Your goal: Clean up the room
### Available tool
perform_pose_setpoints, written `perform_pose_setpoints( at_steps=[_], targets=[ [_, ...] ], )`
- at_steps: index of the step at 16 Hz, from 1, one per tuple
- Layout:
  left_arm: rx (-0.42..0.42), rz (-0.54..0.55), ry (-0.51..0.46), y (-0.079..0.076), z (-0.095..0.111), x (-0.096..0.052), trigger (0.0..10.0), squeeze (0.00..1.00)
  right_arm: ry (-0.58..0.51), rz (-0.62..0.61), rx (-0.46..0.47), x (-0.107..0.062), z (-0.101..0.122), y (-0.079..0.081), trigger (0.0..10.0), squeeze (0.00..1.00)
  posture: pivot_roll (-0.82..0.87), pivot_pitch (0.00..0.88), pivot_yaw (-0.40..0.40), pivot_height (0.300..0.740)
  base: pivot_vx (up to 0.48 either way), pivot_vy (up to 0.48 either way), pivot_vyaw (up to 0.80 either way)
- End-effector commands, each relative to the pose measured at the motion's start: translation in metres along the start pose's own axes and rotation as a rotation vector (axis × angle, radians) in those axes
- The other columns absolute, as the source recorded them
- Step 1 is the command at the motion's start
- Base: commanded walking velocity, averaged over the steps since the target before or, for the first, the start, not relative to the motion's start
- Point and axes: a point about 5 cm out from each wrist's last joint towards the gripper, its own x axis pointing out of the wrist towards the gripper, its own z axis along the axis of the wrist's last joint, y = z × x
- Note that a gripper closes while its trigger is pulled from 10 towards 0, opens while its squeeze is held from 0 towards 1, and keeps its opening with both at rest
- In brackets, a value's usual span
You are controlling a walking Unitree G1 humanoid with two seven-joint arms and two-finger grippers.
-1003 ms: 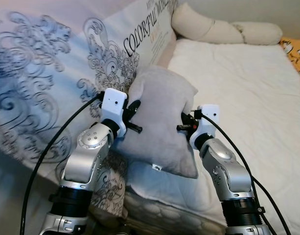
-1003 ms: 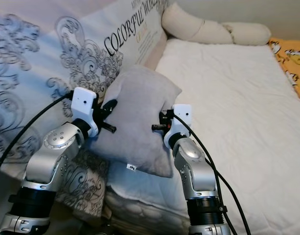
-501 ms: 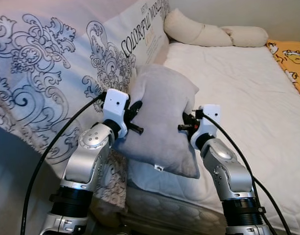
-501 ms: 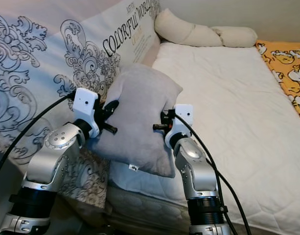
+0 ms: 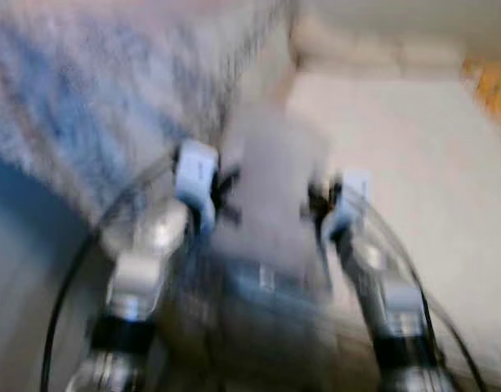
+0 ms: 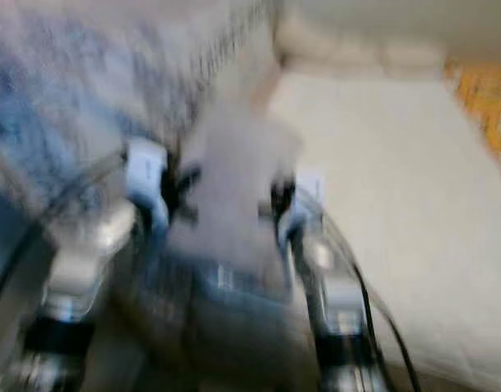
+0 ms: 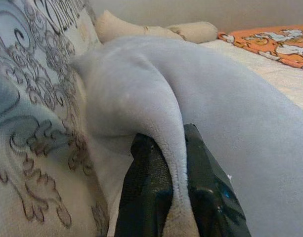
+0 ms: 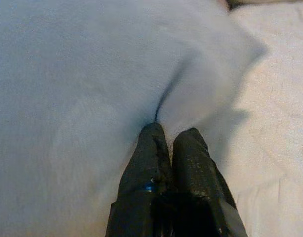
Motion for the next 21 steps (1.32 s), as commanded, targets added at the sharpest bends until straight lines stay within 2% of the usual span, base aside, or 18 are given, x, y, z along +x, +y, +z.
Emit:
perform_pose_setpoints(
  at_steps=[1,6,21],
  targets=[
    [0.022,-0.016,-0.026,-0.0027,0.008,0.0029,10.0,0.0,-0.048,0.034,-0.001,0.0013,0.0127,0.0074,10.0,0.0,0.0,0.0,0.044,0.74,0.0,0.0,0.0],
    [0.012,-0.01,-0.03,-0.0006,0.0084,0.0033,10.0,0.0,-0.047,0.038,0.002,0.001,0.0122,0.0085,10.0,0.0,0.0,0.0,0.044,0.74,0.097,0.0,0.0],
    [-0.008,0.004,-0.032,-0.0005,0.0046,0.0007,10.0,0.0,-0.029,0.076,-0.013,0.0033,0.0126,0.0123,10.0,0.0,0.0,0.0,0.017,0.74,0.326,0.0,0.0]
  ],
)
